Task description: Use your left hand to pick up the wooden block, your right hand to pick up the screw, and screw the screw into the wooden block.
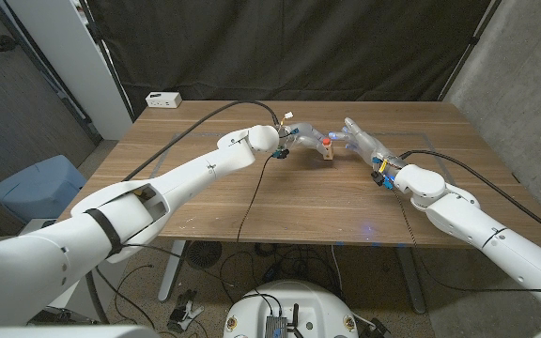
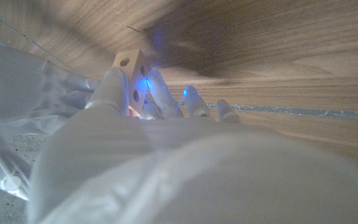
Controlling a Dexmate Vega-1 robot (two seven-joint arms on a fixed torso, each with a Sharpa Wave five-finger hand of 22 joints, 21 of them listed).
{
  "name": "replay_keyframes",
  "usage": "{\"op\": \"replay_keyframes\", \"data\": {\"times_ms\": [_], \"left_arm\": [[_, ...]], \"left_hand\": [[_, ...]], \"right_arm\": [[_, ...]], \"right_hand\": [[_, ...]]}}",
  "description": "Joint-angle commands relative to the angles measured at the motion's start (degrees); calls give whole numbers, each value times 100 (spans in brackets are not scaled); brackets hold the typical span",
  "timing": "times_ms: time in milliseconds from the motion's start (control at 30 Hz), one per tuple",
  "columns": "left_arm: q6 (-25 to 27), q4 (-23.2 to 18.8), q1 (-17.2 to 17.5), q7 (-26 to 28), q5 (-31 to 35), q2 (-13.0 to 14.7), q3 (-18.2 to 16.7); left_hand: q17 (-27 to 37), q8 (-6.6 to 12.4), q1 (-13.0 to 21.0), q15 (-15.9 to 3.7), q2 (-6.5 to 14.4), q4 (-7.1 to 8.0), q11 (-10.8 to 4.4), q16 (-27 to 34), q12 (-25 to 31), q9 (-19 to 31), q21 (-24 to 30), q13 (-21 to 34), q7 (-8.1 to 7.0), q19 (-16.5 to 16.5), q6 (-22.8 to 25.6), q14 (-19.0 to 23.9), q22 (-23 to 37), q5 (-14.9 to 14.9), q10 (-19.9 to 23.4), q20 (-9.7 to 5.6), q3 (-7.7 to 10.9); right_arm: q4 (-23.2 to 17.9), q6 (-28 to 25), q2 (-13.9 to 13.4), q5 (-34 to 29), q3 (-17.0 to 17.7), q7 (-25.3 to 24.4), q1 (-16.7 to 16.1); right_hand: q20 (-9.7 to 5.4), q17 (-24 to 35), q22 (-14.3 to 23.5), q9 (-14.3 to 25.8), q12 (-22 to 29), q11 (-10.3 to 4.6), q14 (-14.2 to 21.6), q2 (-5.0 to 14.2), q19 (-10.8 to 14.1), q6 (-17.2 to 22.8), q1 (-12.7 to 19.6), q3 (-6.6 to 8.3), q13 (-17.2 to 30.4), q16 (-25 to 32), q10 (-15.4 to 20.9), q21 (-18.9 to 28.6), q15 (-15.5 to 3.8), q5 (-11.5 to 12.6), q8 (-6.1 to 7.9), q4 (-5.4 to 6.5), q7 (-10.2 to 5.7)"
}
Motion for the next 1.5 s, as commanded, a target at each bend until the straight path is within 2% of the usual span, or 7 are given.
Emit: {"op": "replay_keyframes", "data": {"times_ms": [33,700,1033,1500], "left_arm": [[-67,101,-22,-3,-40,-38,-11],[-169,297,-78,-16,-67,-109,7],[-253,463,-142,-35,-75,-175,28],[-267,486,-168,-56,-66,-172,39]], "left_hand": [[6,26,11,-290,68,33,-9,27,-10,9,21,22,94,16,183,37,21,34,46,8,26],[5,23,7,-291,70,35,-8,24,-10,9,18,21,78,12,177,38,21,36,51,7,31],[3,26,12,-292,69,31,-7,22,-13,9,18,19,89,11,185,40,21,37,50,2,34],[3,24,20,-289,64,25,-7,24,-13,9,17,19,96,9,181,44,21,37,51,12,34]], "right_arm": [[77,21,78,8,-79,83,84],[-13,-77,56,3,-122,94,78],[86,3,118,-5,-104,47,121],[164,35,121,-2,-44,-29,129]], "right_hand": [[39,13,0,15,-3,18,-859,93,-16,-21,6,-40,16,-19,-222,12,17,40,-14,-7,-25],[33,13,0,15,2,18,-843,109,-13,-16,8,-51,16,-11,-217,14,4,47,-5,-5,-20],[38,13,0,15,2,15,-840,117,-14,-15,12,-56,16,-11,-217,13,1,51,-2,-5,-21],[45,12,0,15,2,25,-836,124,-10,-25,16,-64,16,-10,-217,15,5,55,-2,-6,-31]]}}
